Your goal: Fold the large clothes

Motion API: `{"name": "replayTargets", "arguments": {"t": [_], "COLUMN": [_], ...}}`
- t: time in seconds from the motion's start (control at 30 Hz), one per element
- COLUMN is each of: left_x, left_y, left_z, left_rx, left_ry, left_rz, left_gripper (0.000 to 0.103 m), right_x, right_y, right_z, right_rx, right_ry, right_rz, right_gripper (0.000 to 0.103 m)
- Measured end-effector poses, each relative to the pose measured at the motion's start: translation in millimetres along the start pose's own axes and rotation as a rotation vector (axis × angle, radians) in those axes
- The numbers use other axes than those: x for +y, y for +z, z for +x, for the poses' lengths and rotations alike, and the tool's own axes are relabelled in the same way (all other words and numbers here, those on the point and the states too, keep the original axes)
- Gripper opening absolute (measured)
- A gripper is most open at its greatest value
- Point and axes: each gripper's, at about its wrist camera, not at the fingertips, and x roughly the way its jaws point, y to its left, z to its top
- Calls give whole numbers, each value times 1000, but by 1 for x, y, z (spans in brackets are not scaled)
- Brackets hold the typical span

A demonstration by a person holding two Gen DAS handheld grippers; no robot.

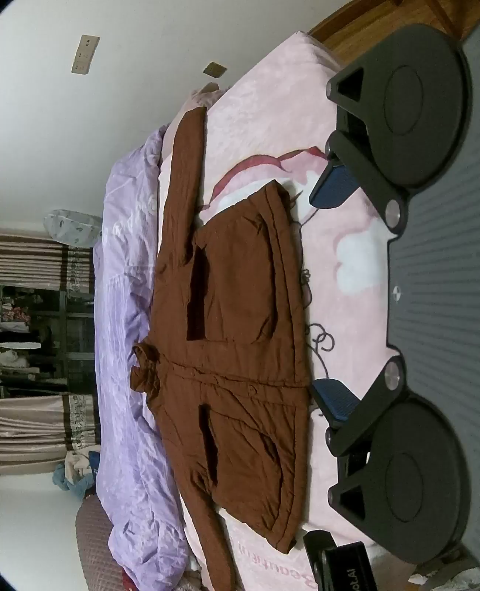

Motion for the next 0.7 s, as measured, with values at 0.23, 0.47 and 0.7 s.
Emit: {"name": "replayTargets", "arguments": {"t": [0.23,0.47,0.7], "left_x": [0,2,7], "left_y": [0,1,0], "left_z": [-1,2,-1], "left_rx": [-1,5,3], "left_ry": [-1,2,5], "left_rz": [0,0,-4], "left_gripper": [103,103,103], "right_x": [0,1,2], "right_y": [0,0,-1], "right_z": [0,-1,-1], "right_rx": [1,2,2], "right_ry": [-3,-2,-1], "right_rz": [-2,-2,-2], "right_gripper": [103,103,103]}}
